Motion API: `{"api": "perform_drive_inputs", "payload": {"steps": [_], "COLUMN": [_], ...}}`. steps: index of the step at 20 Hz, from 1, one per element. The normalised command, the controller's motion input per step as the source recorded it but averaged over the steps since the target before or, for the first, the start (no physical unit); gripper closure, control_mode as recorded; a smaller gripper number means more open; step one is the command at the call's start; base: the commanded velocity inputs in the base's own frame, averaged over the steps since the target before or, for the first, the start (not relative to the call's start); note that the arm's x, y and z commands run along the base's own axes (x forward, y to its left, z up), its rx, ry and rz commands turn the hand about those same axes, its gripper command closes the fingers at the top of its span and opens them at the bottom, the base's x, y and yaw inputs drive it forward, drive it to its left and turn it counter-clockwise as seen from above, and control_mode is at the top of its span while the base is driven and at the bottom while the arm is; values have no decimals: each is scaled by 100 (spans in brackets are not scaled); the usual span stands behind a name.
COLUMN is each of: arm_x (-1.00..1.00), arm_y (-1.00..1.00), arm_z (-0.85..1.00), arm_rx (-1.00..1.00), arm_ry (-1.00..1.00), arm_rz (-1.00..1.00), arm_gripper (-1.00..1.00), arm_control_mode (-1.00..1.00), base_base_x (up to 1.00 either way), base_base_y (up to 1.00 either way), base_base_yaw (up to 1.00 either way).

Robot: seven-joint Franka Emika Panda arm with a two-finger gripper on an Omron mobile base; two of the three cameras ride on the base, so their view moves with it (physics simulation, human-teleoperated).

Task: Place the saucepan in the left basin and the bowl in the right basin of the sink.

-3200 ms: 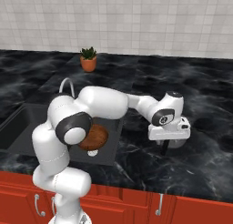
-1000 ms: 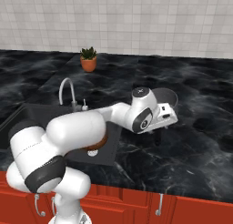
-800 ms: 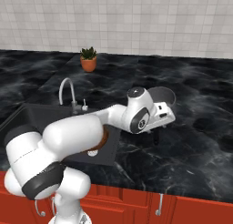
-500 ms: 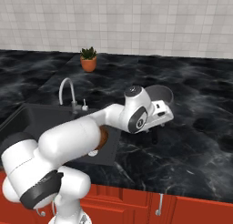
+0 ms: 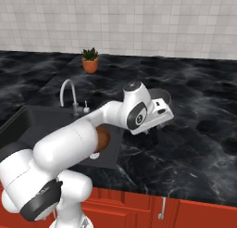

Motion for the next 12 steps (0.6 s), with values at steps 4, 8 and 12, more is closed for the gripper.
{"api": "perform_drive_inputs", "payload": {"steps": [4,8,12], "arm_x": [-18,-23,-28], "arm_y": [18,22,18], "arm_z": [20,18,19], "arm_rx": [0,1,8], "arm_ry": [13,3,0], "arm_rz": [3,5,8], "arm_gripper": [100,100,100], "arm_control_mode": [-100,-100,-100], "base_base_x": [0,0,0], "base_base_y": [0,0,0], "base_base_yaw": [0,0,0]}}
